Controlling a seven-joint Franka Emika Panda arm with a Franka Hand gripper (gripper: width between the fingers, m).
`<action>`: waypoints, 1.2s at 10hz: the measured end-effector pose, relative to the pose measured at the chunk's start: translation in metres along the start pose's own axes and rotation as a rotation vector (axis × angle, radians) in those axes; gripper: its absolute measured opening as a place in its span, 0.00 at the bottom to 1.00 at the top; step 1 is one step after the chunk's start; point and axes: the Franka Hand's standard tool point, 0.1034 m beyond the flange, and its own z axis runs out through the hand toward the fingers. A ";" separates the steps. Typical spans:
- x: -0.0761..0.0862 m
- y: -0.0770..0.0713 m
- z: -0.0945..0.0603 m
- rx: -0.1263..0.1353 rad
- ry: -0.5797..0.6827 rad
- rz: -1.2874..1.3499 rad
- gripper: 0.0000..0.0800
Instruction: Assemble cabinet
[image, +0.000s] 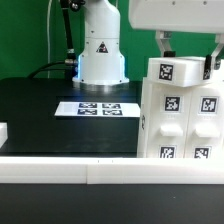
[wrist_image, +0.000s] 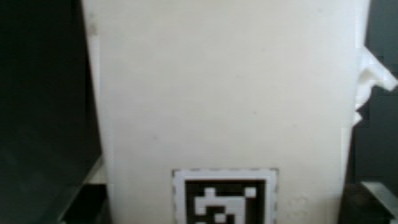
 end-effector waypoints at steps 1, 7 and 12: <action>0.001 0.001 0.000 0.001 -0.002 0.074 0.69; 0.001 0.000 0.000 0.008 -0.023 0.586 0.69; -0.001 -0.002 0.000 0.026 -0.057 1.027 0.69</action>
Offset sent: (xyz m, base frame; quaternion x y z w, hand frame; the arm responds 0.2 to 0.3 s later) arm 0.0000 0.0000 0.0000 0.0000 0.0000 0.2667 0.9638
